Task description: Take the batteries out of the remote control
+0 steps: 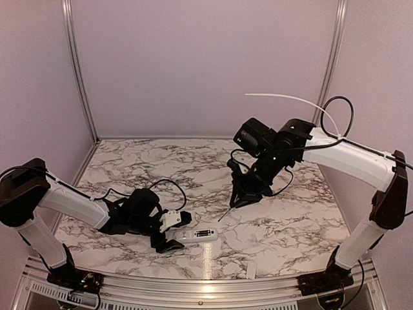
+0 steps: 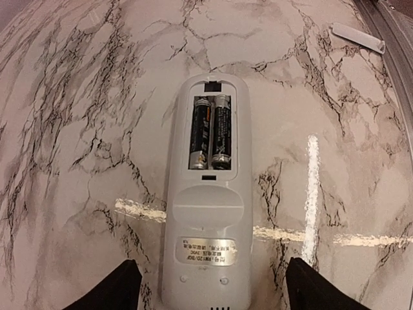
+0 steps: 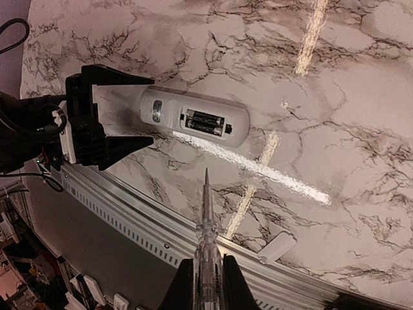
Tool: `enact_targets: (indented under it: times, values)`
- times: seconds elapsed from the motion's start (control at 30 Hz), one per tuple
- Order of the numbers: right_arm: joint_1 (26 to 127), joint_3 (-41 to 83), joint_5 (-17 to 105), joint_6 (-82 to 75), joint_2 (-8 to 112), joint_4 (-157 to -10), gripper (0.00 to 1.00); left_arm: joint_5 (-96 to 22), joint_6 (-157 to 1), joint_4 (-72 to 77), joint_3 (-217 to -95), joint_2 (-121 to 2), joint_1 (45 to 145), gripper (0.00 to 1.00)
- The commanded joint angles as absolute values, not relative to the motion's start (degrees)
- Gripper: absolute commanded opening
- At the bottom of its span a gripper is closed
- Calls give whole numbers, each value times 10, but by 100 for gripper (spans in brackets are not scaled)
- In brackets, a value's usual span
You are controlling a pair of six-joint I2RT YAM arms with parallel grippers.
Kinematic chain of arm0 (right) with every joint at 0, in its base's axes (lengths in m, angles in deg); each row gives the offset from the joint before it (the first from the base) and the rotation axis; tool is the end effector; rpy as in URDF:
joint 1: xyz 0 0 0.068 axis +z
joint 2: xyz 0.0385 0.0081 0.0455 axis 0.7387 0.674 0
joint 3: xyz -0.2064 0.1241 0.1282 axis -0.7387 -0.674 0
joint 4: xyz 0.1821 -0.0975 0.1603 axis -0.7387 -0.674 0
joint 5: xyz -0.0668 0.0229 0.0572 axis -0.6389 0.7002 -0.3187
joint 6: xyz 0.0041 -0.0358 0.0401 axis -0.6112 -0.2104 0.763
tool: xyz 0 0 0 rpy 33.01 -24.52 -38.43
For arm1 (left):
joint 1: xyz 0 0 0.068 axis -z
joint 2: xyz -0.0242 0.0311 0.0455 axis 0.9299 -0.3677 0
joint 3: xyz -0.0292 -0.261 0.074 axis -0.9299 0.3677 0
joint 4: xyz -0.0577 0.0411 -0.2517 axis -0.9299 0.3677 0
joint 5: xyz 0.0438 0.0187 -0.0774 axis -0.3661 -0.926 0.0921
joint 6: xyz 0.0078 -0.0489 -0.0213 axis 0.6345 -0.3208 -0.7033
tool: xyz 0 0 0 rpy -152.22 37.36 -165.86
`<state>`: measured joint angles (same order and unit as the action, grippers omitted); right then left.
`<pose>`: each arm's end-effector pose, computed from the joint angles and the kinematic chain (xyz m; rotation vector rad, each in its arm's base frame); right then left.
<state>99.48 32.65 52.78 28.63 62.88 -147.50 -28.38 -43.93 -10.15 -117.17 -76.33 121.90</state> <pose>0.1875 0.2550 0.3168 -0.4153 2.9812 0.6984 0.1625 -0.2366 0.1225 1.5749 1.7908 -0.6074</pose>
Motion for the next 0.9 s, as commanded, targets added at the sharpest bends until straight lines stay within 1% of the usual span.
enact_targets:
  times: [0.0,0.2,0.3,0.4,0.5,0.57,0.73,0.87]
  values:
    - [998,356,524,298,634,-1488,0,-265,-422,-116,-1177,-788,1213,80]
    - [998,358,524,299,635,-1491,0,-255,-412,-117,-1181,-808,1208,73]
    - [998,360,525,298,638,-1493,0,-248,-412,-122,-1181,-811,1204,67]
    - [998,362,526,297,639,-1494,0,-242,-407,-119,-1181,-812,1200,58]
    - [999,362,526,297,639,-1495,0,-234,-400,-110,-1184,-816,1197,46]
    - [998,362,526,296,639,-1494,0,-232,-397,-104,-1186,-822,1196,41]
    - [998,360,526,295,639,-1493,0,-234,-402,-104,-1189,-812,1197,35]
    - [998,358,520,293,641,-1492,0,-257,-412,-92,-1198,-788,1196,34]
